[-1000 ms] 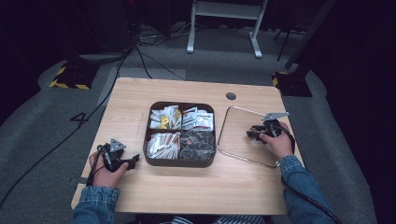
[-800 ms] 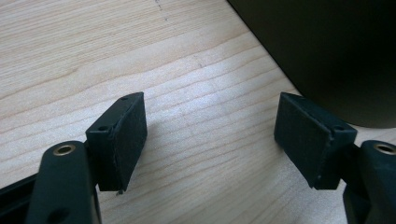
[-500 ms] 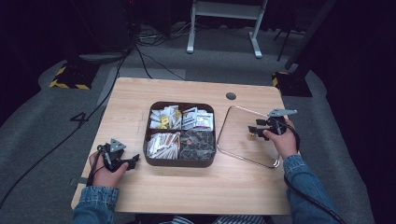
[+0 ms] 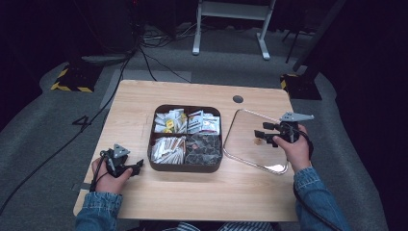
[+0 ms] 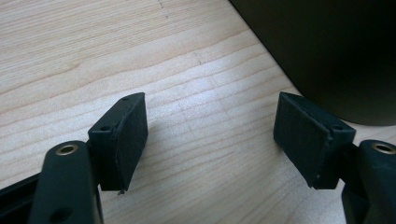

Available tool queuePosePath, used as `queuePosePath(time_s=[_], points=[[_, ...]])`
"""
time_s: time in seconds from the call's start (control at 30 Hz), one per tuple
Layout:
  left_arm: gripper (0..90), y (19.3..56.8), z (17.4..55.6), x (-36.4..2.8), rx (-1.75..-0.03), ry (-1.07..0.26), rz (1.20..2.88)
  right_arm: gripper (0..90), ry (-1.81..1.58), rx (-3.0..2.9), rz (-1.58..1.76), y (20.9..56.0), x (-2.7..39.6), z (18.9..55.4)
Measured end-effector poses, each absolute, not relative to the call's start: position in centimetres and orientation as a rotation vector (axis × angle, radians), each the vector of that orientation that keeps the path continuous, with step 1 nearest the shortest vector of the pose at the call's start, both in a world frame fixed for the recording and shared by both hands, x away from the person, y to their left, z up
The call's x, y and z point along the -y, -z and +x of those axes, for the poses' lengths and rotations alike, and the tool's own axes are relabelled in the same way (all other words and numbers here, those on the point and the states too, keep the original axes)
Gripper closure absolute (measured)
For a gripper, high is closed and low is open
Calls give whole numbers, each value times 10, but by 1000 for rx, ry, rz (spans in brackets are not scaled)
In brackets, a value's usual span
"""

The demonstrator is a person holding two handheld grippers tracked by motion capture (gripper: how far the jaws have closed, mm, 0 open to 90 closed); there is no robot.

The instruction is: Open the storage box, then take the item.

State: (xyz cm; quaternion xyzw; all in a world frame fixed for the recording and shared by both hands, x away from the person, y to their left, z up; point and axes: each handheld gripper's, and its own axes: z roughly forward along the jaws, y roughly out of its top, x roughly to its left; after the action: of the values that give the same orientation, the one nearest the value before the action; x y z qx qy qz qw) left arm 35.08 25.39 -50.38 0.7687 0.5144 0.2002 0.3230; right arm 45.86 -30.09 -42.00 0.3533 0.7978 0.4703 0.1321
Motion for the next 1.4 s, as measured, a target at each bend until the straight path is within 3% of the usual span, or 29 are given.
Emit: queuePosePath(time_s=[0.43, 0.6, 0.93, 1.4], points=[[269, 485, 349, -252, -1384, -530, 1924, 367, -1405, -2311, 1031, 427, 291, 435], [251, 473, 351, -252, -1436, -517, 1811, 366, -1412, -2300, 1038, 427, 295, 433], [328, 442, 345, -233, -1325, -552, 1816, 366, -1422, -2299, 1034, 428, 294, 432], [473, 423, 359, -197, -1196, -477, 1862, 362, -1444, -2317, 1022, 431, 290, 429]])
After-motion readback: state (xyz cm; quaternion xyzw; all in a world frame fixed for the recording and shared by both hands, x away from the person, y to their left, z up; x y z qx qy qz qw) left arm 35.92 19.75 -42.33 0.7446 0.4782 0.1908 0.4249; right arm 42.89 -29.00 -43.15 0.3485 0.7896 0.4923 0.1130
